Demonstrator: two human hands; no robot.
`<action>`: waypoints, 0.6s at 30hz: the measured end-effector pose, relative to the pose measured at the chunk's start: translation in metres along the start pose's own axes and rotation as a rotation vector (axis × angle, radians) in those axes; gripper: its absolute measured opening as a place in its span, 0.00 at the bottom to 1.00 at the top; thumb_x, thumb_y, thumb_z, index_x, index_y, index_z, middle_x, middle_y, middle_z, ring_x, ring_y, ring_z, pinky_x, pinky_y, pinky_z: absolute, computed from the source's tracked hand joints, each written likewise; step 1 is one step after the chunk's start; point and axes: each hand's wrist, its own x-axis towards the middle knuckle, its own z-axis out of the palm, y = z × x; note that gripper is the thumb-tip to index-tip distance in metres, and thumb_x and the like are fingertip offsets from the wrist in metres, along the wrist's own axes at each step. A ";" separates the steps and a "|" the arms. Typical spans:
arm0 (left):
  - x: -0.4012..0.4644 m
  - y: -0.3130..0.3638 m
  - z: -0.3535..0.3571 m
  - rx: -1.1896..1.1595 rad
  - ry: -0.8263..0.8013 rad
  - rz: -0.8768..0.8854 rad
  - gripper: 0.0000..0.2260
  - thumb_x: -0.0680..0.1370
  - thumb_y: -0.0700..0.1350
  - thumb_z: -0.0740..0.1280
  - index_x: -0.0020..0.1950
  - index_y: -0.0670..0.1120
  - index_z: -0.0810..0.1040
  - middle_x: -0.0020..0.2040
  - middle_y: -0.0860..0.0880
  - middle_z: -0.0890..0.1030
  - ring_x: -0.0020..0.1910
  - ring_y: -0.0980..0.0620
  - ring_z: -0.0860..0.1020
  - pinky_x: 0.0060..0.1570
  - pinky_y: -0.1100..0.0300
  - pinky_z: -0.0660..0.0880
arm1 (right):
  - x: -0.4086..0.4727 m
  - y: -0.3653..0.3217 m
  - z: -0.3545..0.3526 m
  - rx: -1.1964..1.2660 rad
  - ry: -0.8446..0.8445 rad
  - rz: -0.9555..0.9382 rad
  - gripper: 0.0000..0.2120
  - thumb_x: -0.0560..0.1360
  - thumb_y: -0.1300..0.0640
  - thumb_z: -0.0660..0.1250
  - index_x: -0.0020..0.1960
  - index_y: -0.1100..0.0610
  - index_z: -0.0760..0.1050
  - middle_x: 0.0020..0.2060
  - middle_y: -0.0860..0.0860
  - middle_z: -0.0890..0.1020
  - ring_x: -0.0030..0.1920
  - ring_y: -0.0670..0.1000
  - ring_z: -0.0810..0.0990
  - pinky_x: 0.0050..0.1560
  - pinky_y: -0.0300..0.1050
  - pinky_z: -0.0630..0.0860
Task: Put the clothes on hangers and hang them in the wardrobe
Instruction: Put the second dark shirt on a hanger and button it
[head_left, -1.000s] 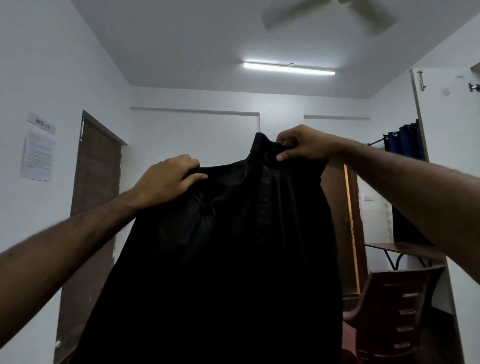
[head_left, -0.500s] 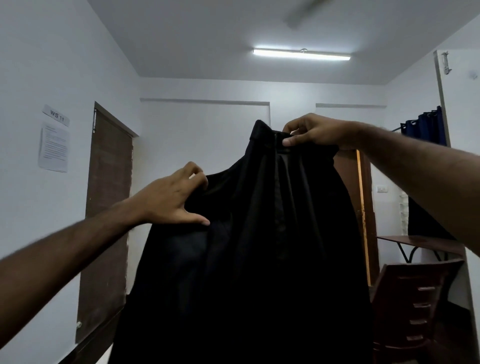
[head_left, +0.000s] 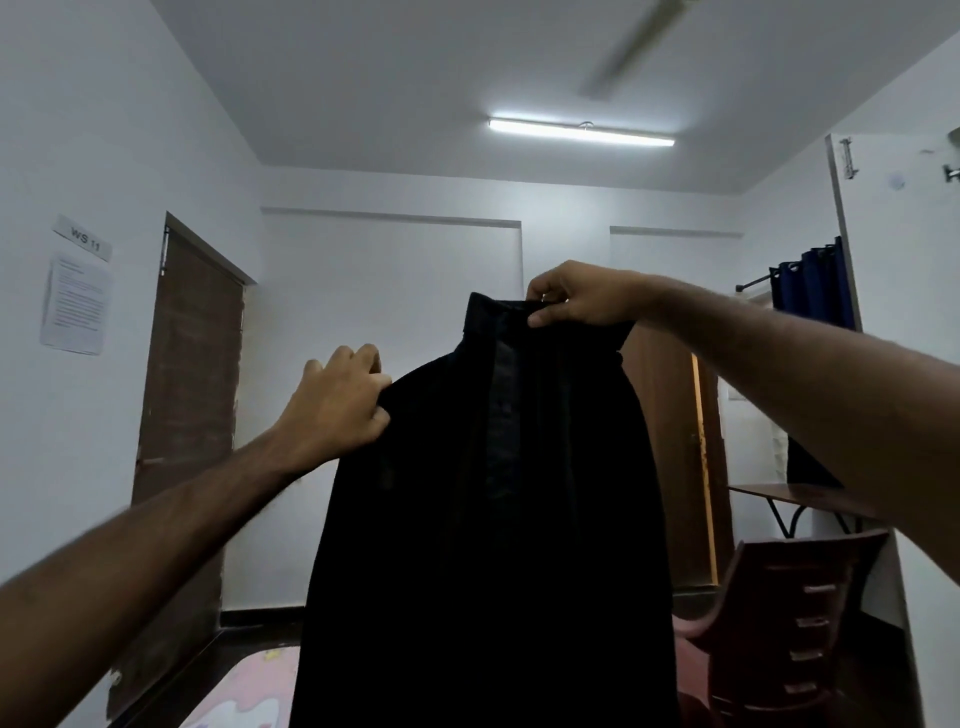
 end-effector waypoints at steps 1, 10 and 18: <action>0.001 -0.002 -0.004 0.022 -0.019 0.002 0.07 0.72 0.45 0.66 0.48 0.45 0.80 0.52 0.48 0.74 0.48 0.46 0.73 0.42 0.51 0.68 | 0.000 0.002 0.002 -0.109 0.004 -0.001 0.05 0.80 0.52 0.70 0.50 0.53 0.77 0.45 0.51 0.83 0.48 0.53 0.80 0.50 0.47 0.74; 0.015 -0.037 -0.035 -0.925 -0.039 -0.420 0.09 0.78 0.37 0.59 0.53 0.48 0.75 0.45 0.47 0.81 0.39 0.50 0.76 0.37 0.56 0.69 | -0.003 -0.001 -0.001 -0.093 -0.090 0.011 0.07 0.78 0.48 0.71 0.49 0.51 0.79 0.44 0.49 0.85 0.46 0.54 0.83 0.47 0.47 0.77; 0.017 -0.065 -0.036 -1.046 -0.251 -0.170 0.11 0.80 0.55 0.65 0.48 0.47 0.78 0.40 0.48 0.79 0.40 0.55 0.75 0.43 0.59 0.71 | 0.008 0.017 0.006 0.122 -0.339 0.191 0.24 0.64 0.33 0.77 0.48 0.50 0.84 0.49 0.56 0.87 0.47 0.58 0.84 0.57 0.69 0.78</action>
